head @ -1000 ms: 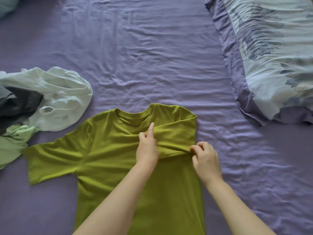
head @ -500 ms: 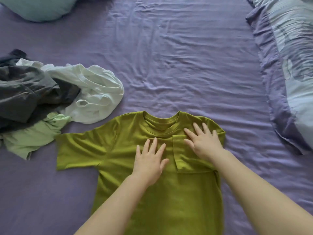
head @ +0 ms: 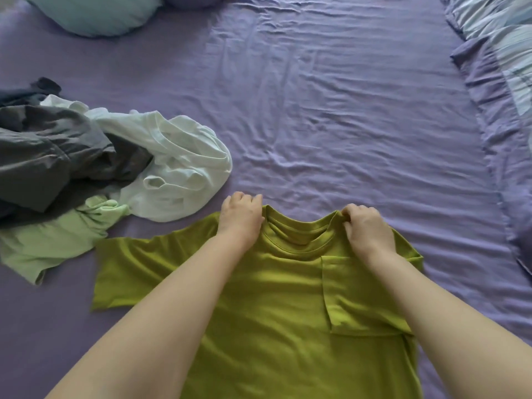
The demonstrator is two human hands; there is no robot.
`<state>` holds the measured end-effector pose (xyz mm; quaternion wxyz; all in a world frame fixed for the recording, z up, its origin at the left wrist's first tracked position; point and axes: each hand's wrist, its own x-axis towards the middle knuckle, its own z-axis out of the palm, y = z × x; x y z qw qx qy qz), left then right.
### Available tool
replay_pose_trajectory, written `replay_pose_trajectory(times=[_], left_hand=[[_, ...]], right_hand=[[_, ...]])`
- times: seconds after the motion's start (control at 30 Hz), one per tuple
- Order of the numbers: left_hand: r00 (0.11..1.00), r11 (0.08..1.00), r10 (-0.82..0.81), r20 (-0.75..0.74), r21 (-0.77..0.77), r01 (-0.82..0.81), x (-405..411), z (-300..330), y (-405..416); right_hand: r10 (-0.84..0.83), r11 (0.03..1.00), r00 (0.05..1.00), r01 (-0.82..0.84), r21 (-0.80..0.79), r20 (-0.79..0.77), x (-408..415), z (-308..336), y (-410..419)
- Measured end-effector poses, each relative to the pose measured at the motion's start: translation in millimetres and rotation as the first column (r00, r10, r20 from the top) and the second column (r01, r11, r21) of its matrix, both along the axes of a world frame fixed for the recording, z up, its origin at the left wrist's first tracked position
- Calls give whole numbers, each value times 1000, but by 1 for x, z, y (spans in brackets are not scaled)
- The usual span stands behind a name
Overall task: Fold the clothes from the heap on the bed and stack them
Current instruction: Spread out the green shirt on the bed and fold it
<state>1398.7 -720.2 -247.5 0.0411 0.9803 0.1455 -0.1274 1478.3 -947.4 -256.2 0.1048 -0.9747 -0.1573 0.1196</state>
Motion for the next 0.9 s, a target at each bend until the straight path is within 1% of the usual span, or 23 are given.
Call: replay_pose_trajectory(times=[0.07, 0.1, 0.13, 0.17, 0.2, 0.27, 0.33, 0.4, 0.43, 0.5, 0.53, 0.57, 0.67, 0.73, 0.8, 0.83, 0.9], left_hand=[[998, 999, 1, 62, 51, -4, 7, -2, 4], [993, 996, 41, 114, 73, -50, 9, -2, 7], [982, 991, 105, 155, 69, -116, 10, -3, 10], [973, 983, 170, 157, 44, -179, 10, -4, 13], [970, 977, 210, 123, 10, -212, 10, -6, 15], [980, 979, 195, 44, -76, -191, 4, -9, 15], [988, 976, 136, 71, -180, -122, -13, -9, 15], [989, 977, 79, 122, -205, -53, -38, -5, 20], [990, 981, 55, 132, -193, -28, -52, -4, 27], [991, 986, 21, 131, -167, 1, -83, -3, 47], [990, 986, 23, 137, -166, 0, -97, -2, 60], [988, 985, 41, 151, -171, -15, -111, -1, 75], [970, 977, 173, 169, -152, -147, -142, 1, 125], [967, 967, 239, 87, -109, -229, -156, 2, 158], [967, 966, 251, -30, -49, -252, -165, 1, 182], [969, 971, 237, -76, -18, -239, -168, 1, 191], [974, 980, 198, -113, 50, -194, -171, 4, 200]], right_hand=[[-132, 984, 991, 130, 125, 11, 7, 5, -1], [-193, 969, 981, 187, 163, 22, 10, 8, -2], [-235, 959, 972, 227, 172, 24, 11, 10, -2], [-253, 956, 967, 248, 157, 13, 10, 11, -1], [-245, 960, 969, 244, 137, -8, 6, 12, 1], [-160, 985, 987, 161, 60, -25, -12, 12, 10], [-10, 1000, 999, 11, -26, 41, -46, 14, 23], [124, 991, 988, -119, -58, 91, -86, 14, 43], [200, 978, 977, -194, -73, 76, -102, 12, 54], [297, 939, 949, -310, -147, -105, -126, 4, 77], [294, 928, 939, -325, -182, -178, -129, -3, 85], [251, 930, 944, -297, -218, -215, -125, -9, 92], [124, 929, 970, -189, -319, -211, -108, -6, 118], [96, 925, 983, -146, -351, -156, -106, 1, 137], [144, 932, 987, -159, -326, -70, -122, 4, 156], [199, 941, 979, -204, -271, -45, -136, 4, 166], [352, 918, 933, -359, -171, -72, -163, 0, 182]])
